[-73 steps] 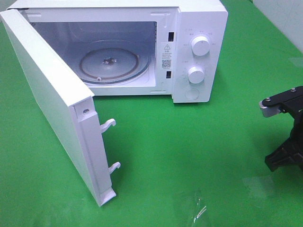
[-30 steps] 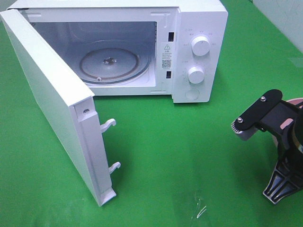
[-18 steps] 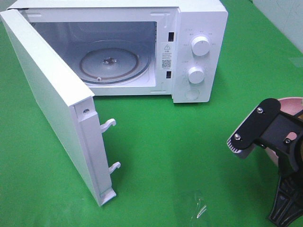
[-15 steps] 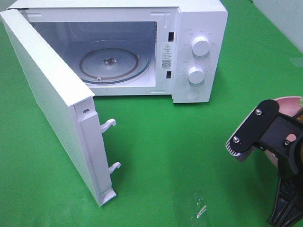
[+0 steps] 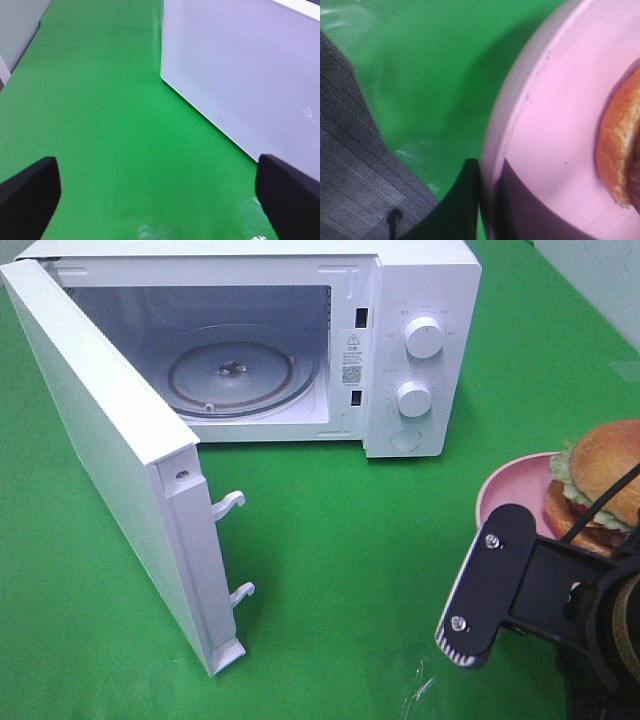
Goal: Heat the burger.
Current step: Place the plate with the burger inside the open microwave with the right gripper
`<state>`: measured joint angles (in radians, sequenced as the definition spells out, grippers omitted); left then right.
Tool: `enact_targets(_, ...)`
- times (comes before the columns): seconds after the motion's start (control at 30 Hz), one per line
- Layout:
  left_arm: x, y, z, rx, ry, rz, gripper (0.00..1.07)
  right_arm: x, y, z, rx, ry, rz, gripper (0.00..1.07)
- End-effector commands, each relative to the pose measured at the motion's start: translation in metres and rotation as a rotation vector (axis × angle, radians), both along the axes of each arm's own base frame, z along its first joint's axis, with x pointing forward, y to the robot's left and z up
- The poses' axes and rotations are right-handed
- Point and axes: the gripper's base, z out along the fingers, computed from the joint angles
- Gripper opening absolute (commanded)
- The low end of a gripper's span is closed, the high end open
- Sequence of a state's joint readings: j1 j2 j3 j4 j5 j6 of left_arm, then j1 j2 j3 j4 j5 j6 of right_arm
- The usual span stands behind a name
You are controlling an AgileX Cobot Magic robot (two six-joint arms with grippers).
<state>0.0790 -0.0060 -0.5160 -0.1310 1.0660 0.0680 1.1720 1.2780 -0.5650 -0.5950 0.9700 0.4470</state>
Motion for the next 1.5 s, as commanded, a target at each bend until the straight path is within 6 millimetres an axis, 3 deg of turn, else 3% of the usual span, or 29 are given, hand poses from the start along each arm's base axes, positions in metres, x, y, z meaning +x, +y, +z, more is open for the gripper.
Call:
enact_targets(0.03, -0.003, 0.0, 0.0, 0.0, -0.017, 0.005, 0.98, -0.002, 0.0, 0.004, -0.048, -0.043, 0.065, 0.0)
enact_targets(0.43, -0.003, 0.0, 0.0, 0.0, -0.017, 0.005, 0.98, -0.02, 0.015, 0.007, -0.098, -0.113, 0.324, 0.02)
enact_targets(1.03, -0.003, 0.0, 0.0, 0.0, -0.017, 0.005, 0.98, -0.015, 0.022, 0.012, -0.128, -0.192, 0.48, 0.04)
enact_targets(1.1, -0.003, 0.0, 0.0, 0.0, -0.017, 0.005, 0.98, -0.015, 0.027, 0.011, -0.15, -0.187, 0.6, 0.05)
enact_targets(1.27, -0.003, 0.0, 0.0, 0.0, -0.017, 0.005, 0.98, -0.014, 0.028, 0.012, -0.189, -0.205, 0.672, 0.05)
enact_targets(1.43, -0.003, 0.0, 0.0, 0.0, -0.017, 0.005, 0.98, -0.009, 0.03, 0.015, -0.2, -0.248, 0.711, 0.07)
enact_targets(1.5, -0.003, 0.0, 0.0, 0.0, -0.017, 0.005, 0.98, 0.002, 0.027, 0.013, -0.172, -0.23, 0.706, 0.07)
